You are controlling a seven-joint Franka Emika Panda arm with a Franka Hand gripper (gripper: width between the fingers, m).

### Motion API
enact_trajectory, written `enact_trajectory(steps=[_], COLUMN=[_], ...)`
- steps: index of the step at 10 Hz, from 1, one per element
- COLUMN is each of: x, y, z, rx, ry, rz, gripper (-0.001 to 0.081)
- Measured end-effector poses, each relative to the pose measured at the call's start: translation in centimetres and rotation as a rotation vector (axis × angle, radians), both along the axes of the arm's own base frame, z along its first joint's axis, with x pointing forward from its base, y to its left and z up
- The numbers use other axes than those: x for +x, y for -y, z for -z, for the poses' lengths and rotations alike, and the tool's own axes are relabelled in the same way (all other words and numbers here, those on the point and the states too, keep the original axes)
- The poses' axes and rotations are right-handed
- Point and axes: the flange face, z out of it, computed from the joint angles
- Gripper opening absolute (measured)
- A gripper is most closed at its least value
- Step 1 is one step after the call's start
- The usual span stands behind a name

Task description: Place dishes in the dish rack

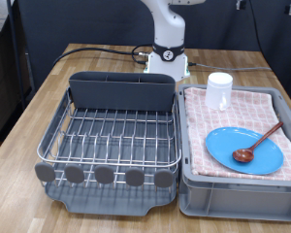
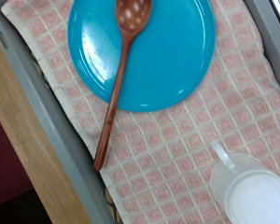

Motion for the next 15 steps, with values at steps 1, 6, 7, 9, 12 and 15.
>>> enact_trajectory(steps=[1,6,7,9,12,15], x=[0.3,1.1,1.0,1.1,1.2,1.7], y=[-0.4,-0.4,-0.5,-1.7,-3.9,-5.3], z=[0.9,6.3,6.4,7.4,10.0,11.9], rx=[-0.012,-0.126,-0.136,-0.170,-0.205,-0.189], ry=[0.016,0.024,0.024,0.044,0.088,0.106], rz=[-0.011,-0.022,-0.030,-0.038,0.015,0.052], gripper=[0.0802,0.0802,0.0802,0.0802,0.0802,0.0802])
